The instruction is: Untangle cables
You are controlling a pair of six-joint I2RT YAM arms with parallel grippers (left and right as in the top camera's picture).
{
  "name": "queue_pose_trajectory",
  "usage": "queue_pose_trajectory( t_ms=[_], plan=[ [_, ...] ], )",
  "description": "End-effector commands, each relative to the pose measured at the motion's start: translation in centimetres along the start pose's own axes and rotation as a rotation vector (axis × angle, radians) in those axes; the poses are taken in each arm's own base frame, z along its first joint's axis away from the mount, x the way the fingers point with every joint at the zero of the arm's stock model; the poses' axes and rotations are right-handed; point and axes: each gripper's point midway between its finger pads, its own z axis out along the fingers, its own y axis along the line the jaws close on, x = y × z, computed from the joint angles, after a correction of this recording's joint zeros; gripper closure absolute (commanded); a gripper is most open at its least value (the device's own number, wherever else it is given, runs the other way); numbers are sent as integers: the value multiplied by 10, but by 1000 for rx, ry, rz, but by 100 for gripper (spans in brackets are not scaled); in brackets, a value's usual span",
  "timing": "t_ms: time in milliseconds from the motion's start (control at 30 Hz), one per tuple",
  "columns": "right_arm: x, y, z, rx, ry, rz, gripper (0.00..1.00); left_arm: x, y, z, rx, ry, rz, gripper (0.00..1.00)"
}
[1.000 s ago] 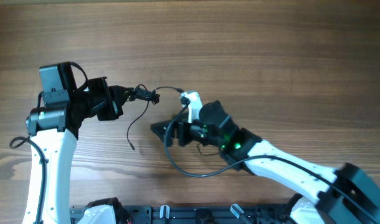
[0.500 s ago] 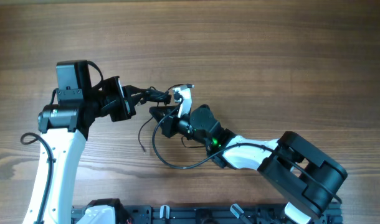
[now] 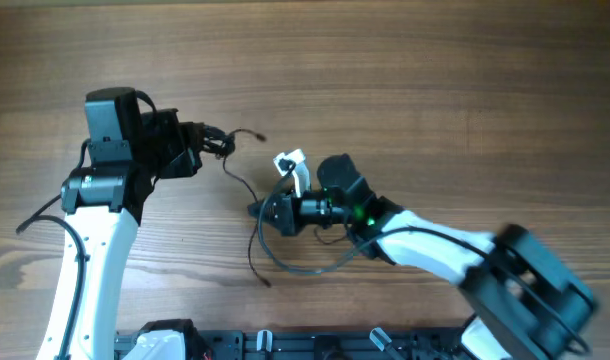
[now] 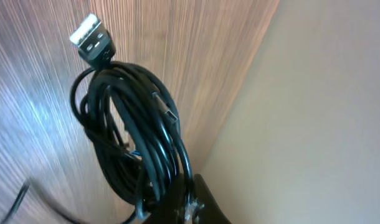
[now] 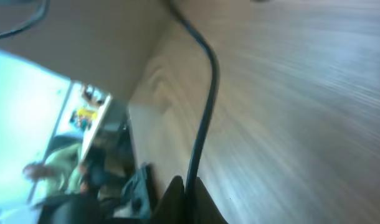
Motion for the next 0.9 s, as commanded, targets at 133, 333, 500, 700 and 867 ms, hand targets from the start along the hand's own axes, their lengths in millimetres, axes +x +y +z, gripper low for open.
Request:
queue_pose_trajectory(
  t_ms=[133,333,500,700,867],
  plan=[
    [18,-32,-38,233,84,-31,1,-6,-20,-6,59,-78,540,96],
    [-30,-46,-89,162,-41,38,0,54,-10,-13,186,252,1140,96],
    [-80,-29,-124,23,-186,-192,0,118,5,-49,489,636,1445,96],
    [-90,-2,-129,-116,-207,-356,0,156,19,-84,679,904,1471,96],
    [-89,14,-130,-223,-187,-363,0,190,43,-93,695,1054,1507,96]
  ],
)
